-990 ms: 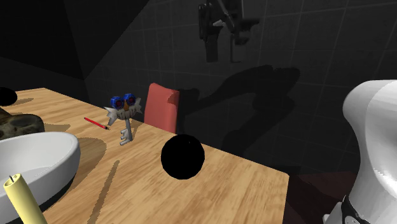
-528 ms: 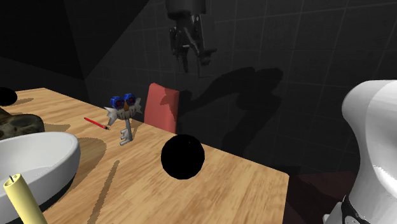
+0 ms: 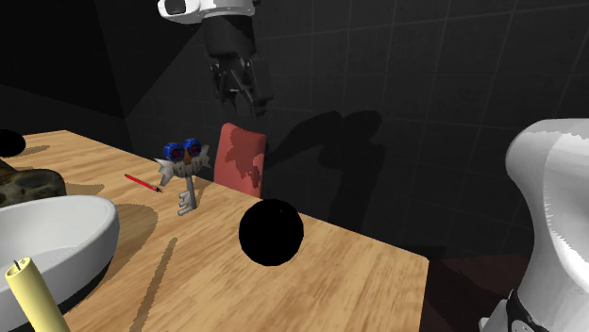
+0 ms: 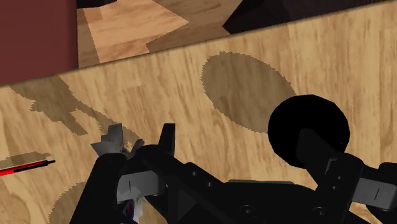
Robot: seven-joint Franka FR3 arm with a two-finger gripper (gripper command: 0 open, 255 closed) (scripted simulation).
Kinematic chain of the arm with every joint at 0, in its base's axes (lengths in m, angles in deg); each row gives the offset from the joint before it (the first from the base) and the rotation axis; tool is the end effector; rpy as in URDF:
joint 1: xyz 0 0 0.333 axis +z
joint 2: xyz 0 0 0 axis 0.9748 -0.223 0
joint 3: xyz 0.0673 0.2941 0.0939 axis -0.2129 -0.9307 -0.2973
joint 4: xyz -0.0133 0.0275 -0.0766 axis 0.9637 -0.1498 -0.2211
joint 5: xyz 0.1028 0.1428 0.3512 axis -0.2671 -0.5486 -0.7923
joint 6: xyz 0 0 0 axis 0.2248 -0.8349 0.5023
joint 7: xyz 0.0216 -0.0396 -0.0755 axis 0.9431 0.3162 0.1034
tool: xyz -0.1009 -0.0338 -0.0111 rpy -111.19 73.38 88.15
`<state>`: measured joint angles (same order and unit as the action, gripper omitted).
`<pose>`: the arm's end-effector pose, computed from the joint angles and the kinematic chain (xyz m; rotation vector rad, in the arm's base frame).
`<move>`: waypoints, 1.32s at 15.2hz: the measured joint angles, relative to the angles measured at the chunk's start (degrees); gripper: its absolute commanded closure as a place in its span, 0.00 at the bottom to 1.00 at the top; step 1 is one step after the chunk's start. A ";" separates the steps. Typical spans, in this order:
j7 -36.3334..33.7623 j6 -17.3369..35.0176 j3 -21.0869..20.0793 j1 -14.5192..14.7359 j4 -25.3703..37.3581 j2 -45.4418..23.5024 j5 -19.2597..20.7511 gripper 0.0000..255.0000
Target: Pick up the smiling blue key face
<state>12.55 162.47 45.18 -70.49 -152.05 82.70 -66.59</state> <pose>0.4472 -0.2407 0.5110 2.9671 0.9766 -0.1602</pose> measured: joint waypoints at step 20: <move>24.06 9.58 2.26 -3.75 14.90 -25.90 -11.76 1.00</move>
<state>36.61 172.05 47.45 -74.24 -137.15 56.80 -78.35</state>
